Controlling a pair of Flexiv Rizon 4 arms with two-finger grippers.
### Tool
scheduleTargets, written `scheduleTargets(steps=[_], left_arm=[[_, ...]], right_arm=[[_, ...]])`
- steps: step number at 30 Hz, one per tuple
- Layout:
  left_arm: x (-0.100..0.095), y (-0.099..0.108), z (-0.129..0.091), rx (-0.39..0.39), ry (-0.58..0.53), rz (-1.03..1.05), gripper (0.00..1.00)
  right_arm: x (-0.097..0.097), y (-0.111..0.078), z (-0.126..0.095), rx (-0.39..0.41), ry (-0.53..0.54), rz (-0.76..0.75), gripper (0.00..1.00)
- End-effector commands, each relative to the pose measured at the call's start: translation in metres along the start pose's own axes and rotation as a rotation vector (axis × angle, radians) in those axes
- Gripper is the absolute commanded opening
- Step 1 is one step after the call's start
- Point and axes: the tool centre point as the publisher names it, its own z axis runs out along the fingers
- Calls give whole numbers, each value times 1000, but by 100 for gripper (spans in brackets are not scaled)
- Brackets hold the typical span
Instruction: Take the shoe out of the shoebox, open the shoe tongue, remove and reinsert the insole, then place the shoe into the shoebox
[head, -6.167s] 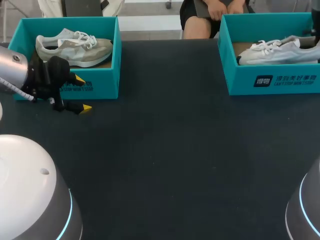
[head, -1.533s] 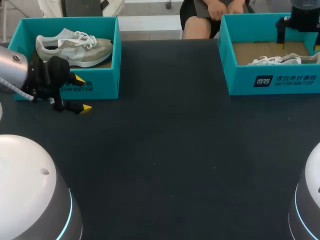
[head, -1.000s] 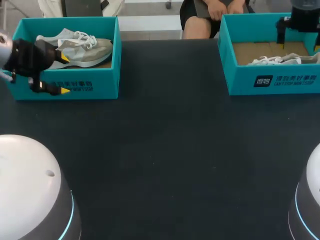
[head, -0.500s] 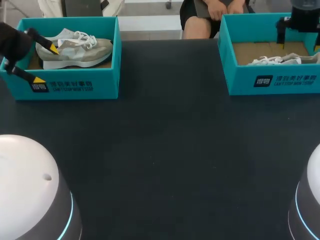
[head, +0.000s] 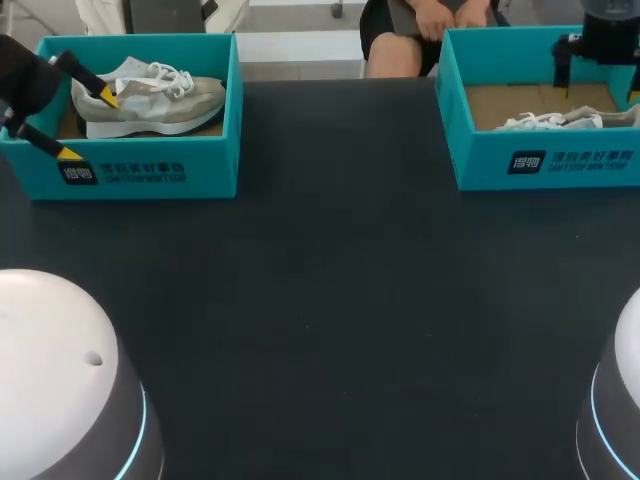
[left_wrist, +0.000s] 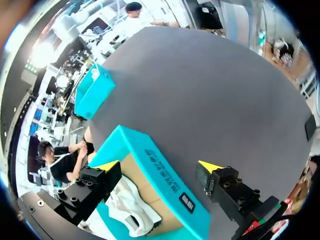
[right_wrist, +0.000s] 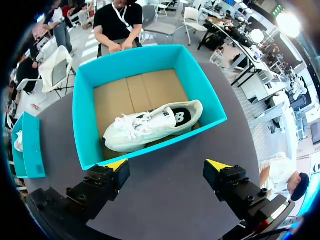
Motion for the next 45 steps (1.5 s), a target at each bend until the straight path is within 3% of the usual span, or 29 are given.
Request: scheduleTargets(steps=[1, 3, 8, 15, 22, 40, 45], left_arm=[[-4, 34, 3, -88, 37, 178, 100], [-6, 50, 5, -156, 64, 276, 100], [-14, 78, 1, -183, 158, 442, 100], [-27, 99, -6, -223, 262, 576, 100], [-34, 119, -5, -316, 374, 659, 100], [-34, 119, -5, -316, 374, 659, 100], [-47, 153, -1, -230, 396, 661, 100]], right_arm=[[-1, -1, 0, -2, 2, 0, 100], [-1, -1, 0, -2, 2, 0, 100], [-1, -1, 0, -2, 2, 0, 100], [-1, -1, 0, -2, 2, 0, 100], [-1, -1, 0, -2, 2, 0, 100], [-1, -1, 0, -2, 2, 0, 100], [-1, -1, 0, -2, 2, 0, 100]])
